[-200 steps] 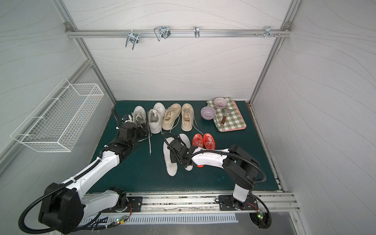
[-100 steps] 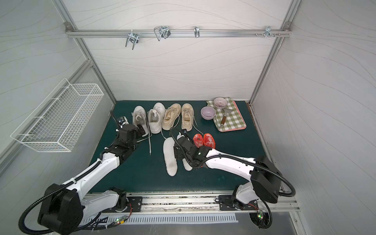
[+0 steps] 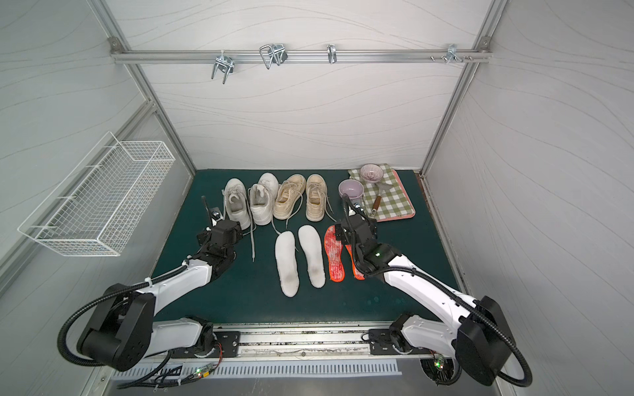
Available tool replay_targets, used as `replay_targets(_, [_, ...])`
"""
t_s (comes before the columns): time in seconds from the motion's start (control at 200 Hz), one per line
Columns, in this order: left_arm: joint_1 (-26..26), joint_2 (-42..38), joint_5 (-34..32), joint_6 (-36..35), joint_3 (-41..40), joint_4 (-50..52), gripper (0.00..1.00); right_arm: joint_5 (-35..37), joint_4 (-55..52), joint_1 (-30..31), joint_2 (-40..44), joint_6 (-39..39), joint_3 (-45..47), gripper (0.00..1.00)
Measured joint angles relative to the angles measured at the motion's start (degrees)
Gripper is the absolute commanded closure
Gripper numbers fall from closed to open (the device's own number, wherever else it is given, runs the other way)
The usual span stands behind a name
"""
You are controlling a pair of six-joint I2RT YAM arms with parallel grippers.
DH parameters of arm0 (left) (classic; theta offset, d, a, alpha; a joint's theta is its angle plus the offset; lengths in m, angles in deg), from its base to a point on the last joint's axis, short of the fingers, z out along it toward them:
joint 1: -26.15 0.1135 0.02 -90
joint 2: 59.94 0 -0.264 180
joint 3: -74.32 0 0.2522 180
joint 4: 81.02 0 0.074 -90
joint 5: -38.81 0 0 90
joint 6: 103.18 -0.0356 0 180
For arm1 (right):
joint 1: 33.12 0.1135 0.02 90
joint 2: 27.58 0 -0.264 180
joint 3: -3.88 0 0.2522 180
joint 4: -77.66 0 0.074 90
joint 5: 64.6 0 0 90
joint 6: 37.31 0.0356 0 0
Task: Remove the insole from the shoe
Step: Reset both arms
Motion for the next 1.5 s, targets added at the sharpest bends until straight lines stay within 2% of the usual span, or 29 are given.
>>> replay_targets(0.205, [6.21,6.01,5.77,-2.58,-1.33,-7.15,0.01,1.53,9.81,-10.56,-6.73,-6.34,5.46,0.05])
replay_targets(0.355, [6.97,9.77,11.45,-6.97,-2.49,-15.37,0.01,0.63,20.83,-17.16,-12.87,-8.9,12.24,0.05])
replay_targets(0.555, [11.23,11.58,21.05,-7.74,-4.35,-20.59,0.01,-4.59,34.62,-22.29,-17.57,-11.52,17.35,0.05])
replay_targets(0.615, [12.31,12.76,22.18,-7.52,-5.27,-23.71,0.01,-6.95,39.17,-23.12,-18.43,-12.44,18.1,0.04])
replay_targets(0.755, [13.62,13.51,24.24,-6.54,-5.6,-24.22,0.01,-12.94,49.31,-25.51,-21.62,-13.46,20.72,0.02])
replay_targets(0.86, [13.92,13.49,25.22,-5.97,-5.6,-24.48,0.01,-17.11,52.04,-28.0,-23.06,-12.96,21.59,0.01])
replay_targets(1.02, [13.99,13.49,25.99,-5.73,-5.6,-24.63,0.01,-19.08,52.3,-30.91,-24.7,-10.86,20.37,0.01])
replay_targets(1.5, [13.99,13.49,26.14,-5.57,-5.6,-24.65,0.01,-20.22,52.11,-31.39,-24.72,-9.38,19.23,0.01])
